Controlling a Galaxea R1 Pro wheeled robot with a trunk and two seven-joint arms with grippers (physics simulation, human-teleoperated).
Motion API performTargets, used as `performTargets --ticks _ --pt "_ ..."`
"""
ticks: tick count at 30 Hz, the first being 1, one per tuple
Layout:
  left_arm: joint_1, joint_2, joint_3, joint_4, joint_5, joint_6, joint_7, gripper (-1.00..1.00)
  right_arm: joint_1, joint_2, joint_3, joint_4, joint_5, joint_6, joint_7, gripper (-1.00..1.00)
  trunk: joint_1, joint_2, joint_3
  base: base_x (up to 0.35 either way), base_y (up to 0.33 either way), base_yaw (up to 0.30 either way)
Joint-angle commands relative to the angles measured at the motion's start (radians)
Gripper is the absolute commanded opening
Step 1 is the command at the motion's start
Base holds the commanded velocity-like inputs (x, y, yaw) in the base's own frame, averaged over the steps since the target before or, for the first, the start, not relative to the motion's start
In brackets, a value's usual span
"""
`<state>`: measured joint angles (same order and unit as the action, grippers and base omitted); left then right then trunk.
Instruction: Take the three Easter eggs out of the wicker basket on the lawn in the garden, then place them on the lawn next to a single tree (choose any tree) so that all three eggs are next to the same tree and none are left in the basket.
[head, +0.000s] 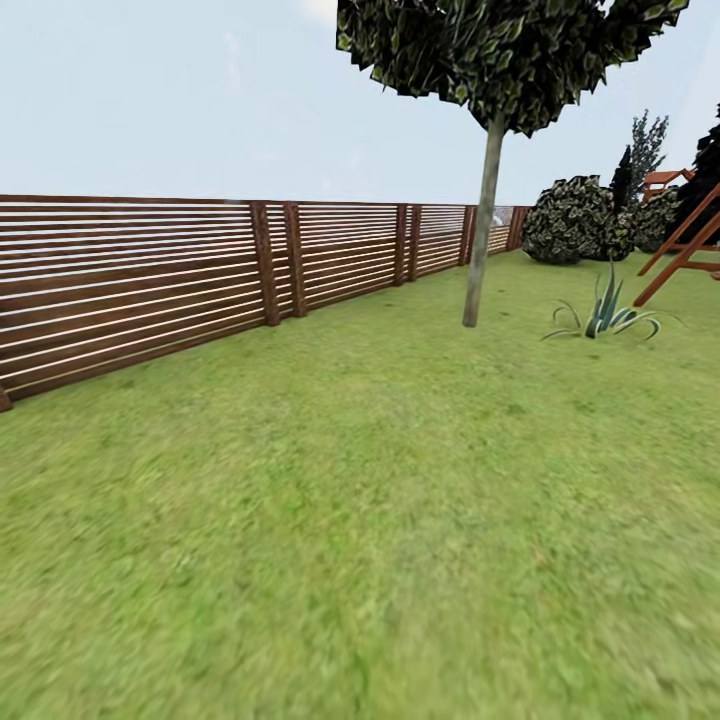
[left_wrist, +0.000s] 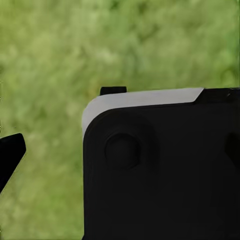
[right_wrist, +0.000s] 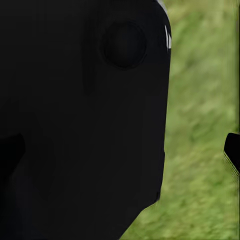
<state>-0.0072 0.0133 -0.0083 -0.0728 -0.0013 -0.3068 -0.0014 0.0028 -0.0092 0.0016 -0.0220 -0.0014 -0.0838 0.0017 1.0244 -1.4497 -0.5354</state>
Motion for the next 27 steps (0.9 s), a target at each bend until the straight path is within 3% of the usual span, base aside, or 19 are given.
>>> performTargets --ticks 1,17,22,27 --pt "0.000 0.000 -0.001 0.001 0.000 -0.004 0.000 1.00 0.000 0.000 0.001 -0.002 -0.001 -0.003 0.001 1.00 0.001 0.000 -0.001 0.335 0.000 0.000" --pt "0.000 0.001 -0.001 0.004 -0.002 -0.042 0.000 1.00 0.000 0.009 0.004 -0.003 -0.001 -0.005 0.001 1.00 0.001 0.000 -0.001 0.333 0.000 0.000" --pt "0.000 0.001 0.005 0.001 0.003 -0.047 0.000 1.00 0.000 0.012 0.003 -0.003 0.000 -0.004 0.001 1.00 0.001 0.000 -0.001 0.136 0.000 0.000" --pt "0.000 0.000 0.009 0.001 0.006 -0.048 0.000 1.00 0.000 0.012 0.003 -0.003 0.000 -0.004 0.001 1.00 -0.019 0.035 0.015 0.027 0.000 0.000"
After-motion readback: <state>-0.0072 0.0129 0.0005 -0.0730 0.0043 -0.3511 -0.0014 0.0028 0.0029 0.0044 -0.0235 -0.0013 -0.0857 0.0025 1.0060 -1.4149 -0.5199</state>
